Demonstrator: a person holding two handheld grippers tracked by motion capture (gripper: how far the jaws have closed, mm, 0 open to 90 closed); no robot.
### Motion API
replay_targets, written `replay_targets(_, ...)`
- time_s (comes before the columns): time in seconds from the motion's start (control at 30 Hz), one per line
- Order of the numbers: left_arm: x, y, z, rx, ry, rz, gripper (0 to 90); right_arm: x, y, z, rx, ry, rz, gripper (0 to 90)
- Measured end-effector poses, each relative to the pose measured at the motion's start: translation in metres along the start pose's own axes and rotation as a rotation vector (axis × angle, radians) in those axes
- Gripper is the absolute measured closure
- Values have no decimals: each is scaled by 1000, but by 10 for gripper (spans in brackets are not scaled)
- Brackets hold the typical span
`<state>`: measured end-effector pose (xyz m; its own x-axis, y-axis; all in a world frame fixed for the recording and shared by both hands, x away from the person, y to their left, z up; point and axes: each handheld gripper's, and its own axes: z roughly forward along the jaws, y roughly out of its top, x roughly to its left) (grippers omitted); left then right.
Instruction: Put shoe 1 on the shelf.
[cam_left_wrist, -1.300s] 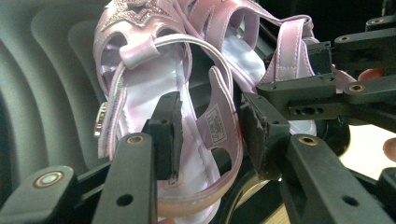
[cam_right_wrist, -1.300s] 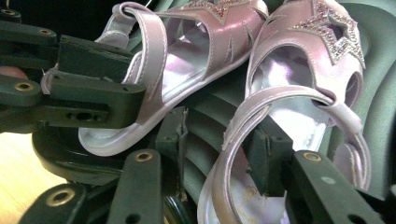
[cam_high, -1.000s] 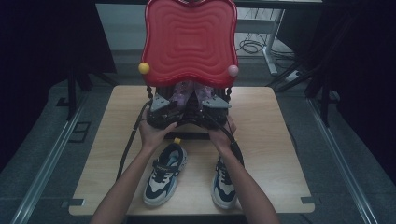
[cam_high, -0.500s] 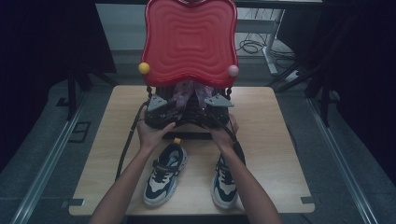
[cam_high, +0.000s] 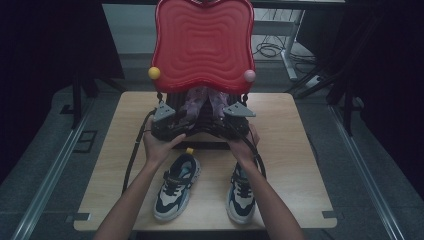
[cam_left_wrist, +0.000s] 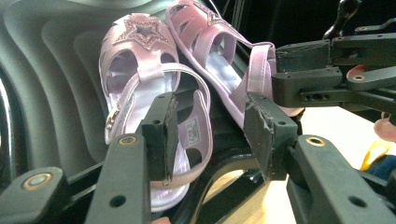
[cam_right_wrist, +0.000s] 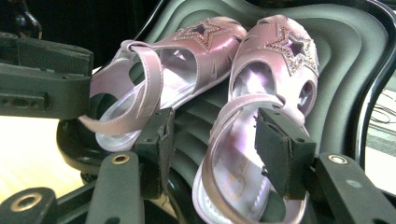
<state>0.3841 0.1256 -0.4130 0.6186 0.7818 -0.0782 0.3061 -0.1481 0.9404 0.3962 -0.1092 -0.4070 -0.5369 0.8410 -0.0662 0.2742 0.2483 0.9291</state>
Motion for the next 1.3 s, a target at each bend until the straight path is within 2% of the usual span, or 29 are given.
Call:
replay_targets(0.33, 0, -6, -15, -4, -4, -13, 545, -4, -5, -18, -9, 24, -3, 498)
replay_targets(0.47, -1, -9, -21, 7, -8, -14, 545, -5, -6, -27, -18, 53, 0, 514)
replay_targets(0.5, -1, -10, -23, 9, -11, -15, 544, -5, -8, -31, -21, 73, 4, 524)
replay_targets(0.67, -2, -17, -29, 25, -15, -22, 538, -7, -12, -39, -15, 100, -2, 529)
replay_targets(0.9, -2, -29, -41, 39, -15, -38, 531, -11, -26, -61, 0, 142, -29, 539)
replay_targets(1.13, -5, -39, -55, 45, -17, -42, 530, -17, -39, -78, -15, 170, -37, 552)
replay_targets(1.3, -8, -43, -59, 51, -22, -44, 529, -20, -45, -85, -18, 182, -35, 554)
